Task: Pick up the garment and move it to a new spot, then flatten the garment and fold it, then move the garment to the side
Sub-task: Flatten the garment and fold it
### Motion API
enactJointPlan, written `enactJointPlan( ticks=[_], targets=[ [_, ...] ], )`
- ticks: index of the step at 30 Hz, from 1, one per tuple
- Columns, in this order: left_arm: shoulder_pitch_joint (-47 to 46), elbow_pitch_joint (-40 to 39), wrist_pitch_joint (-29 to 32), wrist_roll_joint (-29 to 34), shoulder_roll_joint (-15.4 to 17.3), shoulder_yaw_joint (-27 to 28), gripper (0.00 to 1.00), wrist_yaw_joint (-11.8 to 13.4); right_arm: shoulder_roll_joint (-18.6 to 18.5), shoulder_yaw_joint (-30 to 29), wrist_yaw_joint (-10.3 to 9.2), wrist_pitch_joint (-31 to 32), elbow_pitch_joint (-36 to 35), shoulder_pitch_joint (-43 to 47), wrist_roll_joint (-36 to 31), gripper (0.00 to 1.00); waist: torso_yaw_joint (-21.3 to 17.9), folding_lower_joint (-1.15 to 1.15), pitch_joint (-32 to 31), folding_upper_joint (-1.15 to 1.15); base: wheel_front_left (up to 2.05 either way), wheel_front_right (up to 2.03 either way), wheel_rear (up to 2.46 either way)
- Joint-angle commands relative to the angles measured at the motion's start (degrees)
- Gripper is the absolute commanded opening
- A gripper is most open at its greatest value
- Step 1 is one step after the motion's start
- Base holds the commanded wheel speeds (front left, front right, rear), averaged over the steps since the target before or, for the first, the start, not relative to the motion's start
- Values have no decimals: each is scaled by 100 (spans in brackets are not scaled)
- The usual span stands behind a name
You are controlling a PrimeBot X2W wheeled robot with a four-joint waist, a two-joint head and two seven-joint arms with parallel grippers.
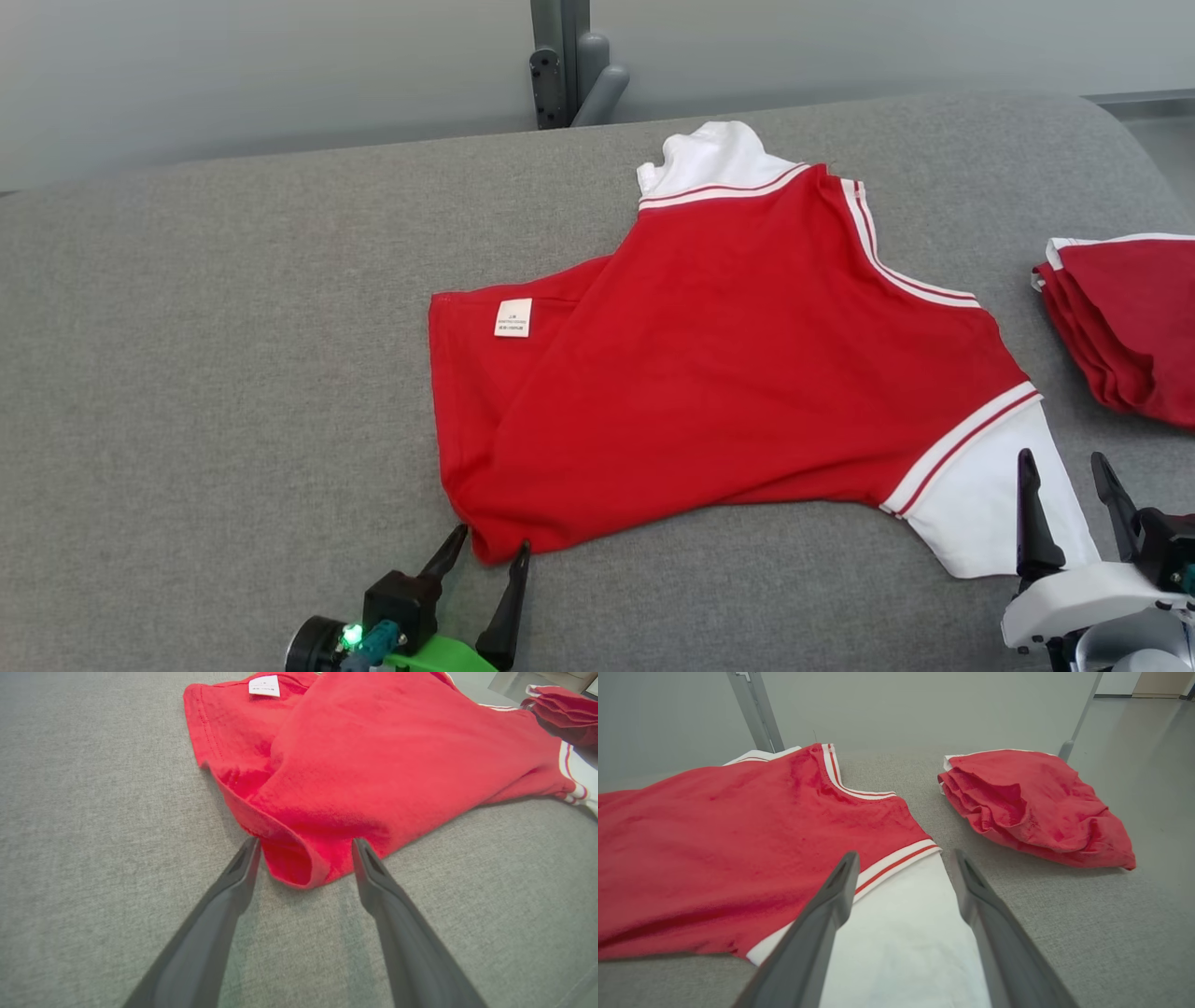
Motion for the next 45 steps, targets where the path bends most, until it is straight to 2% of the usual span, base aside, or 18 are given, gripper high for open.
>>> enactJointPlan(
  ticks=[1, 15, 20, 21, 22, 23, 24, 25, 35, 45],
  targets=[
    [-76, -39, -1, 47, 23, 31, 100, -31, -15, -9, -9, 0, -6, -42, -59, 100, -37, 0, 76, 0, 0, 0, 0],
    [-274, 171, 0, 316, 23, 54, 100, -42, 17, 86, -9, 0, -24, -251, -72, 100, -205, 0, 356, 0, 0, 0, 0],
    [-214, -189, 0, 214, 23, 163, 100, -45, 53, 64, -9, -1, -23, -264, -30, 100, -231, 0, 379, 0, 0, 0, 0],
    [-185, -248, 0, 190, 23, 176, 81, -44, 67, 64, -9, 0, -20, -262, -18, 100, -233, 0, 382, 0, 0, 0, 0],
    [-172, -280, -1, 180, 23, 172, 57, -44, 78, 66, -9, 0, -16, -261, -14, 100, -232, 0, 383, 0, 0, 0, 0],
    [-172, -293, 0, 151, 23, 166, 40, -45, 87, 75, -9, 0, -10, -263, -2, 100, -229, 0, 394, 0, 0, 0, 0],
    [-197, -289, 0, 121, 23, 166, 18, -45, 95, 89, -9, 0, -3, -272, 4, 100, -224, 0, 407, 0, 0, 0, 0],
    [-262, -328, 0, 100, 23, 148, 0, -45, 105, 111, -9, 0, 8, -286, 14, 100, -221, 0, 427, 0, 0, 0, 0],
    [-844, -1026, 0, 103, 62, 397, 0, -45, 135, 176, -9, 0, -4, -491, 63, 100, -280, 0, 756, 0, 0, 0, 0],
    [-2955, 394, 0, 80, 716, 319, 0, -31, 247, 497, -9, 0, -170, -1049, 73, 100, -720, 0, 1695, 0, 0, 0, 0]
  ],
)
